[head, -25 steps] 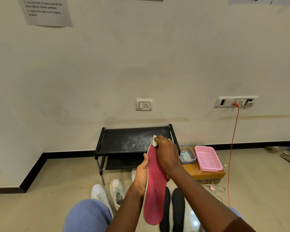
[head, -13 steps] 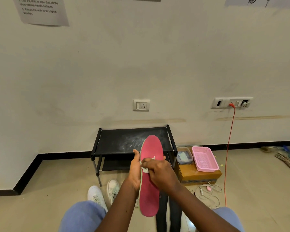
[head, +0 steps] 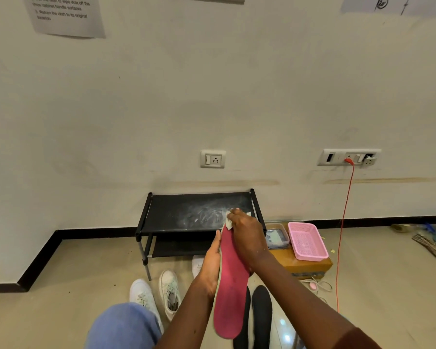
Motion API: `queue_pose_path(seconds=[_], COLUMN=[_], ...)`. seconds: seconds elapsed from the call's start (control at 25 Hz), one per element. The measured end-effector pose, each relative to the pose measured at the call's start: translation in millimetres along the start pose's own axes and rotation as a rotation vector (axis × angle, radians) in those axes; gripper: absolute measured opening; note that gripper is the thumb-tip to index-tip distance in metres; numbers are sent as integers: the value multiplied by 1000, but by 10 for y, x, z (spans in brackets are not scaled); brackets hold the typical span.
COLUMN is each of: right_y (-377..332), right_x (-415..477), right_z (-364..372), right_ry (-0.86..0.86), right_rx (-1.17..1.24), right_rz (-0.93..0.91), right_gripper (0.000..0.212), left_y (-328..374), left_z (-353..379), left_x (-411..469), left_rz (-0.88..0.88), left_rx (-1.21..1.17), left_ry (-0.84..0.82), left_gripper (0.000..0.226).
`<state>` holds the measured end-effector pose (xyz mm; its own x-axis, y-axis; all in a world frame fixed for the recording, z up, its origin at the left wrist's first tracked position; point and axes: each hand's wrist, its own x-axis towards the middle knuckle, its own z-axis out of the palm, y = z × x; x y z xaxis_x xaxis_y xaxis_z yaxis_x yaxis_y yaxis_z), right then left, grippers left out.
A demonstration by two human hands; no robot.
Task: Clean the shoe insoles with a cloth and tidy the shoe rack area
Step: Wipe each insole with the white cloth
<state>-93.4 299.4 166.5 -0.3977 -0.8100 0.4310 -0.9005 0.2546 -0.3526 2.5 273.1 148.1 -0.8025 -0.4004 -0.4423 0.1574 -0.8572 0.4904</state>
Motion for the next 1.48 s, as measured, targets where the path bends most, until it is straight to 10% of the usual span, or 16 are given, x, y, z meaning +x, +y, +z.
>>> queue_pose_path(seconds=[0.56,0.8,1.16,1.48], right_y=[-182,-106,-1,-32], right_x=[-398,-209,83,56], right_z=[-10,-58,-75,-42], right_ry=[-204,-238,-101,-141], right_rx=[177,51,47,131], right_rz=[-42,-27,370,59], right_gripper=[32,31,35,30], left_y=[28,19,-34,25], left_z=[-64,96,53,136], left_x=[-7,-82,-127,-136], left_rz=[-18,8,-19,-5], left_rx=[-7,-179,82,64], left_ry=[74,37,29,25], left_gripper=[80,57,51,47])
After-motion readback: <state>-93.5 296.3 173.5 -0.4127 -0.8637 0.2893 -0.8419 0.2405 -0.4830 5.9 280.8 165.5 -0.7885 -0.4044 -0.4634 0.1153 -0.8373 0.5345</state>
